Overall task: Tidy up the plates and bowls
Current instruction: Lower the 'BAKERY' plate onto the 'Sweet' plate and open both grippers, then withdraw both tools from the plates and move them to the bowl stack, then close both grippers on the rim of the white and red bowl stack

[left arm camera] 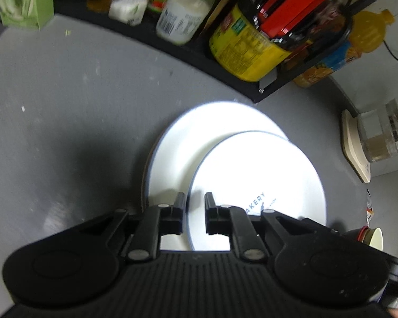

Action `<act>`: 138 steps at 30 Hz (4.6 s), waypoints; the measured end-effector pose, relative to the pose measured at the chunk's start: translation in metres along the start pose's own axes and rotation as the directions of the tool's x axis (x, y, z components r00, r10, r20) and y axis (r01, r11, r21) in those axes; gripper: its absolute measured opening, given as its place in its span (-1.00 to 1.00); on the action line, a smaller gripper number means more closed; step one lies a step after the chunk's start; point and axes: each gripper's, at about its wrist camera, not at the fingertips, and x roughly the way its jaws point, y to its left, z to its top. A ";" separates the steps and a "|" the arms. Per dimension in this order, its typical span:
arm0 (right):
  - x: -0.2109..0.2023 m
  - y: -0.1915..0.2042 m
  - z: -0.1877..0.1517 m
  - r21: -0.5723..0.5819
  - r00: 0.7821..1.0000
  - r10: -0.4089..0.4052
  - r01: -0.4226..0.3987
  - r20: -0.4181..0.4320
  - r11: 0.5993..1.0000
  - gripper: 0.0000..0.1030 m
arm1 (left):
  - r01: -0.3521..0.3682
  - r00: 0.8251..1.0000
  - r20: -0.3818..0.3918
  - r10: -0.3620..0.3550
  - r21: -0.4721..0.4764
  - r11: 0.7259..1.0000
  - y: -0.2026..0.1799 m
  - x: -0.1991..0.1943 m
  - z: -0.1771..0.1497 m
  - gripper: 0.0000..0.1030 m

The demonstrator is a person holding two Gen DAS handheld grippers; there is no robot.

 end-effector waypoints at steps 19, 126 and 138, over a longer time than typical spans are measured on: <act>0.007 0.011 0.001 -0.030 0.999 -0.042 0.041 -0.007 0.999 -0.76 | -0.132 0.991 0.023 0.131 0.036 0.991 0.009 0.005 0.003 0.15; -0.145 -0.230 -0.080 0.461 0.968 -0.205 0.116 0.147 0.880 0.64 | 0.197 0.959 -0.275 -0.072 0.461 0.865 -0.283 0.083 -0.096 0.50; -0.110 -0.251 -0.074 0.464 0.991 -0.124 0.083 0.058 0.882 0.17 | 0.160 0.944 -0.329 -0.029 0.379 0.912 -0.280 0.119 -0.103 -0.20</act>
